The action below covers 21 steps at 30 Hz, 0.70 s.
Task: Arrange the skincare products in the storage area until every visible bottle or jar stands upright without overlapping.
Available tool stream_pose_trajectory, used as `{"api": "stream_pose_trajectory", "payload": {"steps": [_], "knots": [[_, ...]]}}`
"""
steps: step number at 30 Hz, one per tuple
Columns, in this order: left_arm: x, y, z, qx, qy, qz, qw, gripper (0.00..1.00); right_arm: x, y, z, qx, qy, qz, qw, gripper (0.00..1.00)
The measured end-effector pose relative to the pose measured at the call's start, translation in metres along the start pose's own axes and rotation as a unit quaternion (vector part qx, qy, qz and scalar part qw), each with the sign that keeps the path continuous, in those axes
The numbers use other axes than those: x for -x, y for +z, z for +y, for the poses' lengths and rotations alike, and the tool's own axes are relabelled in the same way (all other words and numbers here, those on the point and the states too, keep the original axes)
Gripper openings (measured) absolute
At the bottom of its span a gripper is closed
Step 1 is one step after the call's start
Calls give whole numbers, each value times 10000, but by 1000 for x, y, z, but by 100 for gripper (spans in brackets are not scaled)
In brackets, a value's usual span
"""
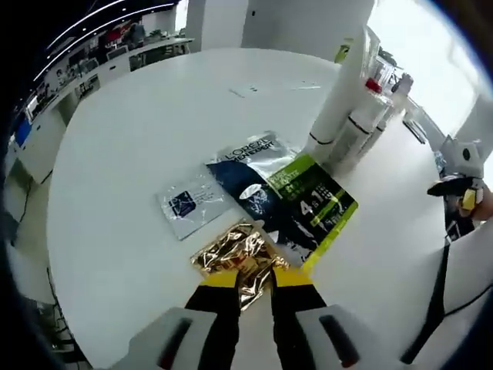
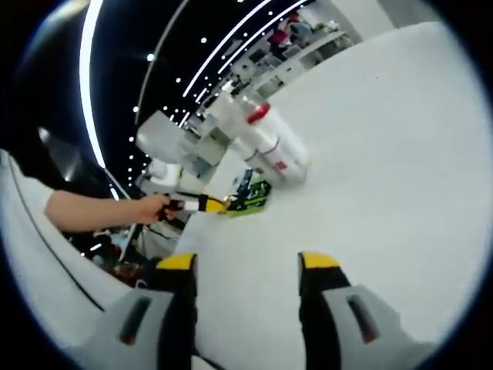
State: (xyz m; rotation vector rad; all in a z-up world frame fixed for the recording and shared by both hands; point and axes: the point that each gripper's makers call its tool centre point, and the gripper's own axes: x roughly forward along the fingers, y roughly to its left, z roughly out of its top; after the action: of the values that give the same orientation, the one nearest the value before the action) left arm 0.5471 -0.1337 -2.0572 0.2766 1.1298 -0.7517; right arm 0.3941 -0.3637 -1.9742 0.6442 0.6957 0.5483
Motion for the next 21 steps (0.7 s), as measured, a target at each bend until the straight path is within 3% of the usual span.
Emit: {"api": "stream_pose_trajectory", "payload": {"steps": [21], "knots": [[4,-7,14,-171,151,253,9994,14,0,-2,-6,-74,-13,31,10000,51]]}}
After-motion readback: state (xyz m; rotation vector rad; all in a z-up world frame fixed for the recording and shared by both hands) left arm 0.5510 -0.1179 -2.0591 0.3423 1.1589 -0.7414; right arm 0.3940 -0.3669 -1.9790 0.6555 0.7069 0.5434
